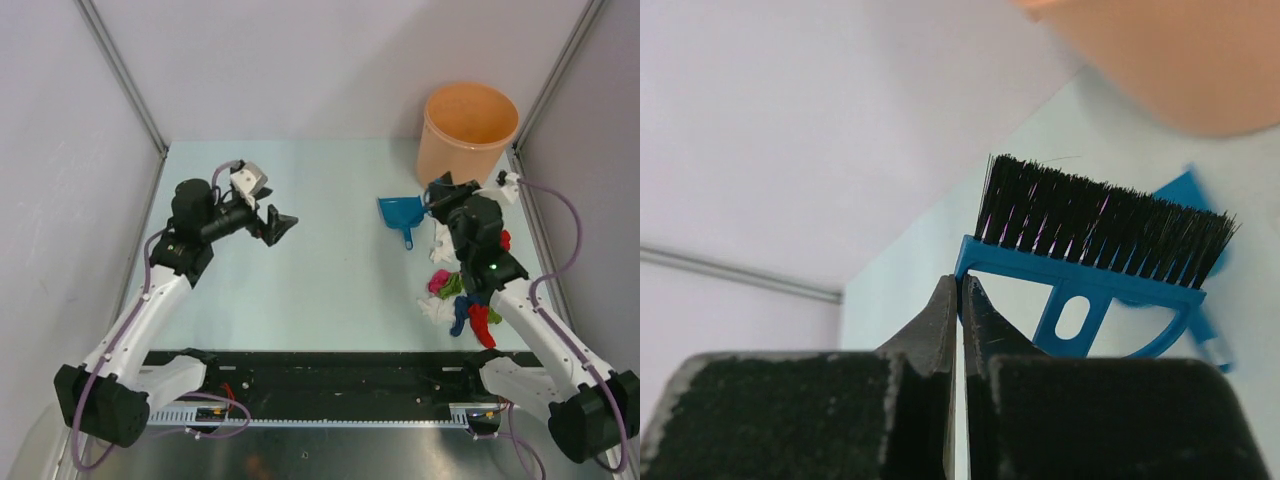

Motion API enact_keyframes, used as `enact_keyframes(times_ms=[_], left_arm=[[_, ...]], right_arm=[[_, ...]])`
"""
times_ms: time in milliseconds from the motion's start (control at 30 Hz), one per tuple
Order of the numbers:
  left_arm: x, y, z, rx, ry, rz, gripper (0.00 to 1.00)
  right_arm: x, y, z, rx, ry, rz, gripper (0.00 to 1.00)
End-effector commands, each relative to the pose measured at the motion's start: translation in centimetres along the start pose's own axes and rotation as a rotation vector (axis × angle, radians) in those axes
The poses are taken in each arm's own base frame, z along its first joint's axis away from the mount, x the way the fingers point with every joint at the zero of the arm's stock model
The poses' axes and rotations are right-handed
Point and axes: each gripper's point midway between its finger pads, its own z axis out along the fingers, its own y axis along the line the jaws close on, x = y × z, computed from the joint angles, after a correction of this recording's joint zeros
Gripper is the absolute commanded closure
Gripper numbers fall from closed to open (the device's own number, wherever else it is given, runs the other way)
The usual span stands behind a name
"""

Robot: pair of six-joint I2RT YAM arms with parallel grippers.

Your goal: Sweep away the paper scraps from the table

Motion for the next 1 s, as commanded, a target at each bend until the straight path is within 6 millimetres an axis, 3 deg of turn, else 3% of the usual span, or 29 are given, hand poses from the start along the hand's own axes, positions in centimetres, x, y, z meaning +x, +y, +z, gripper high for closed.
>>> enact_keyframes(times_ms=[0, 100, 133, 200, 400, 533, 633, 667, 967], left_arm=[[-2.5, -6.2, 1.2, 0.201, 0.017, -0.028, 0.00], [-3.1, -9.6, 2.9, 0.243, 0.034, 0.040, 0.00], [-3.1, -10.2, 3.5, 0.247, 0.041, 0.065, 0.00], [-2.0, -11.3, 5.2, 0.236, 0.085, 0.096, 0.00], [-1.5, -11.8, 8.3, 0.194, 0.135, 0.144, 0.00], [-3.4, -11.4, 9.7, 0.158, 0.112, 0.151, 0.01], [-3.4, -11.2, 10.7, 0.148, 0.121, 0.156, 0.16], [-3.3, -11.2, 10.9, 0.149, 0.125, 0.160, 0.25], [-2.0, -11.5, 11.4, 0.177, 0.155, 0.170, 0.62]], right_arm=[[1.3, 5.5, 0.3, -0.118, -0.049, 0.322, 1.00], [2.6, 7.0, 0.6, -0.155, -0.017, 0.433, 1.00], [3.9, 7.3, 0.9, -0.159, 0.019, 0.449, 1.00], [4.6, 8.1, 1.0, -0.177, 0.048, 0.512, 1.00], [7.1, 9.0, 0.8, -0.188, 0.123, 0.572, 1.00], [7.8, 9.6, 0.4, -0.204, 0.147, 0.587, 1.00], [8.3, 10.1, 0.2, -0.224, 0.169, 0.593, 1.00], [8.3, 10.1, 0.2, -0.223, 0.172, 0.597, 1.00], [8.3, 10.3, 0.0, -0.242, 0.175, 0.598, 1.00]])
